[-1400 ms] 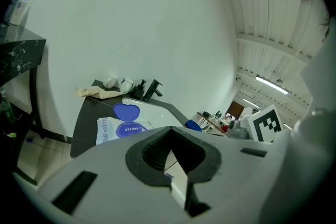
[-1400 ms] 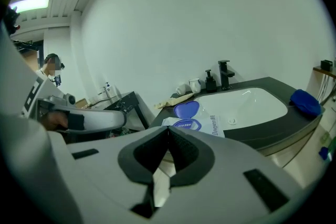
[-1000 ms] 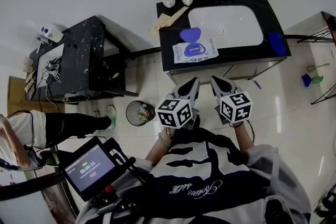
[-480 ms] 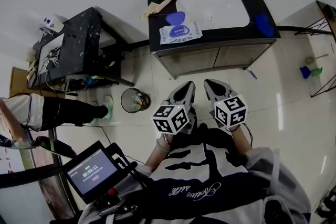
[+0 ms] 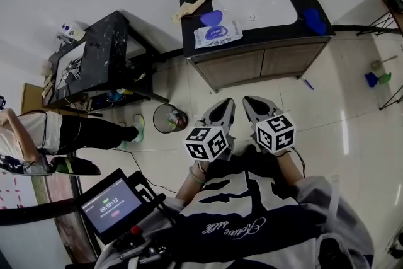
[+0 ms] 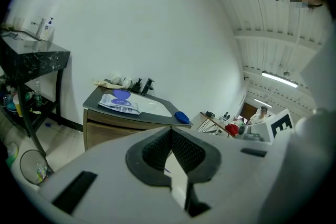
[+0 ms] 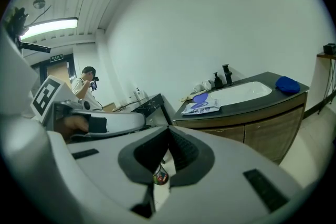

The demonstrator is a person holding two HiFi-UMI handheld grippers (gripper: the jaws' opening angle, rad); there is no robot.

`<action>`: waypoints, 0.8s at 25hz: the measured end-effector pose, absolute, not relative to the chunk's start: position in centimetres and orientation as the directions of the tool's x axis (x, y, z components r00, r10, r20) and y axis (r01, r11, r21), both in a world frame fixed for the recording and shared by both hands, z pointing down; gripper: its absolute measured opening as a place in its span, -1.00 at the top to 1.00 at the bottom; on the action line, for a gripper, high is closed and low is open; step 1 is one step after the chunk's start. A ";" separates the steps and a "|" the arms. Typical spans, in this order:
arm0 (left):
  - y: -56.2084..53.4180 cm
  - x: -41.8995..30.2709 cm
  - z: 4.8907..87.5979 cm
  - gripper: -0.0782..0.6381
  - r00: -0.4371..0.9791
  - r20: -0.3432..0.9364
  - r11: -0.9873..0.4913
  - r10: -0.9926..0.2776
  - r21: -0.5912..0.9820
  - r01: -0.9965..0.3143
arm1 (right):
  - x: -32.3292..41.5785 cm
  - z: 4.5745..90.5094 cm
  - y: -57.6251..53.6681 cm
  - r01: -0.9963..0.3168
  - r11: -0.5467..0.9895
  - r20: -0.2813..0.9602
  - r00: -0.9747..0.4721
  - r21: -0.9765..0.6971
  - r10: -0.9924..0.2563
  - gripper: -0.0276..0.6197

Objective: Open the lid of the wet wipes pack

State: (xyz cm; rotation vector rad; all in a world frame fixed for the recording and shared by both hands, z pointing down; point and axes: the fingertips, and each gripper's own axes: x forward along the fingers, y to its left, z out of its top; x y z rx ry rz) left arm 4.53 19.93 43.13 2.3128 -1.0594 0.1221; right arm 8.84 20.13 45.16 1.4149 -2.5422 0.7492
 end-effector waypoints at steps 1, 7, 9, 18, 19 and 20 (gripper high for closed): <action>20.0 4.2 42.8 0.79 0.681 0.310 -0.515 -0.664 0.472 -0.716 | 8.5 44.7 20.2 -0.829 0.432 0.350 -0.546 -0.354 -0.761 0.92; 19.7 1.0 39.6 0.79 0.685 0.307 -0.551 -0.661 0.422 -0.721 | 5.8 41.7 19.7 -0.853 0.391 0.366 -0.507 -0.347 -0.780 0.92; 19.5 0.1 39.9 0.79 0.680 0.298 -0.551 -0.670 0.414 -0.725 | 5.2 41.8 19.5 -0.854 0.389 0.356 -0.503 -0.345 -0.788 0.92; 19.6 -2.8 41.3 0.79 0.669 0.268 -0.544 -0.693 0.414 -0.730 | 2.7 42.4 19.7 -0.852 0.413 0.316 -0.508 -0.322 -0.801 0.92; 19.6 -3.0 41.4 0.79 0.669 0.266 -0.543 -0.694 0.418 -0.729 | 2.5 42.5 19.8 -0.852 0.415 0.317 -0.508 -0.319 -0.801 0.92; 19.7 -3.1 41.6 0.79 0.670 0.264 -0.542 -0.693 0.423 -0.727 | 2.3 42.6 20.0 -0.853 0.417 0.318 -0.509 -0.315 -0.800 0.92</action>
